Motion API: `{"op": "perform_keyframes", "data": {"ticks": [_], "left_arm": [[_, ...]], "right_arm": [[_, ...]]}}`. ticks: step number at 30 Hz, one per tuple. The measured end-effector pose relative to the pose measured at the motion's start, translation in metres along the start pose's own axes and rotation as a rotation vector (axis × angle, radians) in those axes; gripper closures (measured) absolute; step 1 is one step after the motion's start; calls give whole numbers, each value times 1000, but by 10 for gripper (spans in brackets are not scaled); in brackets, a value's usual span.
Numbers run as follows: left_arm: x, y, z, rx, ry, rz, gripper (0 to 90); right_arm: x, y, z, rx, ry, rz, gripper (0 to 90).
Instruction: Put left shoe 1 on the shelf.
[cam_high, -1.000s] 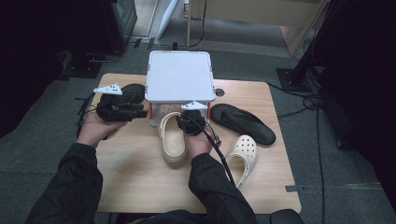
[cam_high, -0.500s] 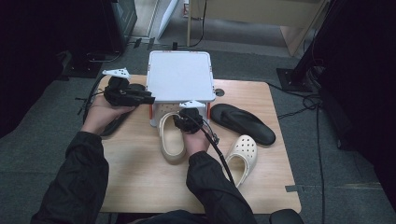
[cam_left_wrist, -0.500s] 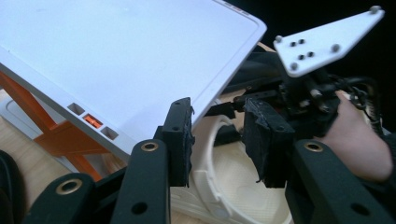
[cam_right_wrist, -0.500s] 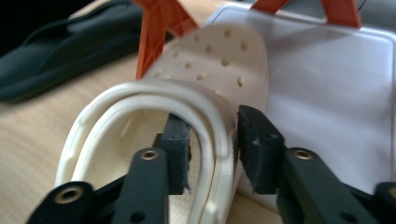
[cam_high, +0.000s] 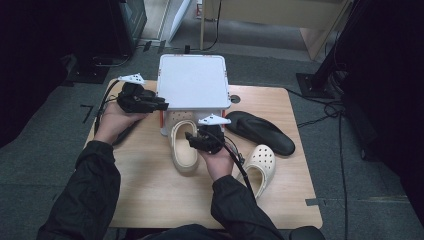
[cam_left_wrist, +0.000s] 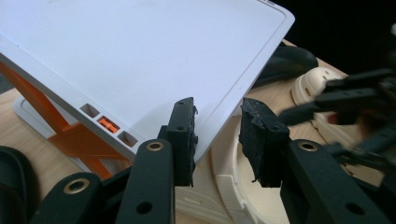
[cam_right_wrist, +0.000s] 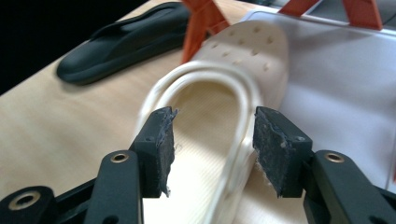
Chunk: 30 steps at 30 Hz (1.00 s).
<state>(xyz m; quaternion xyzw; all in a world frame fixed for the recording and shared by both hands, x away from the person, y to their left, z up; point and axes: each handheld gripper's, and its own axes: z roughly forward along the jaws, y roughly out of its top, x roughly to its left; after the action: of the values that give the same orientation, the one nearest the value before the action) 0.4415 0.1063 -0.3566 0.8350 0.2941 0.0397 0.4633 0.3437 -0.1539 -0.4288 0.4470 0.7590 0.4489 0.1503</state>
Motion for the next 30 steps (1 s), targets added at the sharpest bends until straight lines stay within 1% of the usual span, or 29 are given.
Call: {"op": "perform_keyframes", "data": {"ticks": [2, 5, 9, 11, 13, 16, 18, 20, 26, 28, 30], "left_arm": [[1, 0, 1, -1, 10, -2, 685], [3, 1, 2, -2, 4, -7, 697], [3, 2, 6, 0, -6, -8, 700], [4, 3, 7, -2, -11, -1, 704], [4, 3, 8, -1, -14, 1, 711], [5, 3, 8, -2, -14, 1, 726], [5, 3, 8, -2, -7, 1, 732], [5, 3, 8, -3, 0, -9, 731], [4, 1, 8, -13, 11, -14, 761], [4, 1, 8, -13, 11, -15, 767], [4, 1, 8, -14, 13, -16, 770]], "right_arm": [[5, -8, -8, -3, 7, 0, 468], [13, -21, -16, 9, 16, 11, 448], [20, -36, -21, 30, 29, 18, 448], [23, -45, -22, 45, 36, 22, 454], [27, -52, -24, 59, 43, 19, 474], [33, -60, -27, 62, 36, -9, 531], [36, -65, -31, 68, 44, -5, 573], [39, -70, -33, 74, 56, -10, 603], [49, -89, -28, 152, 86, -45, 646], [52, -96, -24, 177, 93, -45, 655], [53, -101, -19, 199, 94, -56, 658]]}}
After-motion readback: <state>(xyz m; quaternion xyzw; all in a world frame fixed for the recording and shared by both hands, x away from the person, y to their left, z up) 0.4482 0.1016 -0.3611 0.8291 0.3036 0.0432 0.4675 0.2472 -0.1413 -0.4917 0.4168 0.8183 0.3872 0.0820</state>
